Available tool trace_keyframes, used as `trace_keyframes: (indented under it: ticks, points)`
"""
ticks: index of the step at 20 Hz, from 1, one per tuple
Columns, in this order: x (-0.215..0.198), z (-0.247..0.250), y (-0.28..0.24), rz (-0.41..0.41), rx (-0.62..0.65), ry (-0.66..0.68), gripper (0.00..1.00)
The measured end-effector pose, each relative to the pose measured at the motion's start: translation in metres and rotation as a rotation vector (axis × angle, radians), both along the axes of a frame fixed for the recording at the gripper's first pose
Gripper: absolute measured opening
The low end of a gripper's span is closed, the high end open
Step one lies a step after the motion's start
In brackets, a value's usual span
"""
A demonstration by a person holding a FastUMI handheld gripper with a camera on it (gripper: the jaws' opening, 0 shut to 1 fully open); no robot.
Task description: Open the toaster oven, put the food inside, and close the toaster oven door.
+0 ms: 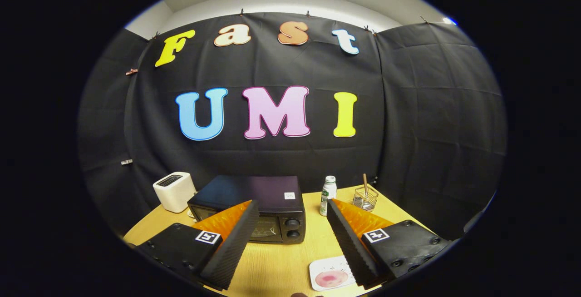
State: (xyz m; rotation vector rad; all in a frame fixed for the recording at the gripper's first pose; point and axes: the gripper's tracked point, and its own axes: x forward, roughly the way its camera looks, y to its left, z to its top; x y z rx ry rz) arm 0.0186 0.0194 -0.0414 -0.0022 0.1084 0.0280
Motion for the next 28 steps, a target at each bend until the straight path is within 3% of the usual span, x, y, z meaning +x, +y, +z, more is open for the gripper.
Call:
trace_keyframes:
  ticks: [13, 21, 28]
  points:
    - [0.056, -0.031, 0.093, 0.130, -0.008, 0.044, 0.98]
    - [0.116, -0.094, 0.149, 0.107, -0.019, 0.128, 0.98]
    - [0.130, -0.145, 0.156, 0.075, -0.080, 0.205, 0.99]
